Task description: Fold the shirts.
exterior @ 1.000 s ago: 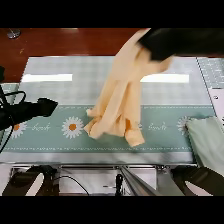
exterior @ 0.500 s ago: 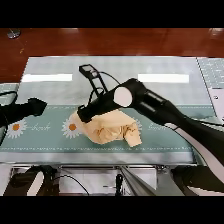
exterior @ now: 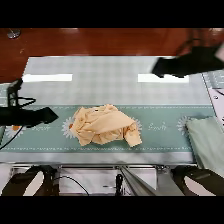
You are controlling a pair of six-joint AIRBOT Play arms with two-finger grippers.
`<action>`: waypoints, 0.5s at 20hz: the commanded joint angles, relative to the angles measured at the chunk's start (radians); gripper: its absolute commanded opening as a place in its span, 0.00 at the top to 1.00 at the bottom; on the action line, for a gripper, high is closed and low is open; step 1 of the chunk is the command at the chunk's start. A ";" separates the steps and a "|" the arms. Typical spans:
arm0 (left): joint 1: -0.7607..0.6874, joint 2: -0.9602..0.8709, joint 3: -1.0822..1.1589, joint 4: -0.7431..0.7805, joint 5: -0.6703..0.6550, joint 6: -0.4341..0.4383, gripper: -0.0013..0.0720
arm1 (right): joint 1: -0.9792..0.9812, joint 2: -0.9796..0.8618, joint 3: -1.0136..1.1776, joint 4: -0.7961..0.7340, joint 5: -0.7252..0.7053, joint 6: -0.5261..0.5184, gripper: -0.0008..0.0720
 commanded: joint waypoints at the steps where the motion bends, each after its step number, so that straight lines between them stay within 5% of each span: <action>1: -0.037 -0.204 -0.013 -0.323 -0.035 0.286 0.02 | -0.332 0.225 -0.237 -0.006 0.050 -0.032 0.14; 6: -0.201 -0.402 -0.014 -0.307 0.131 0.296 0.02 | -0.372 0.406 -0.700 0.306 0.082 -0.143 0.14; 10: -0.257 -0.484 -0.014 -0.257 0.138 0.296 0.07 | -0.172 0.426 -0.866 0.336 0.030 -0.080 0.14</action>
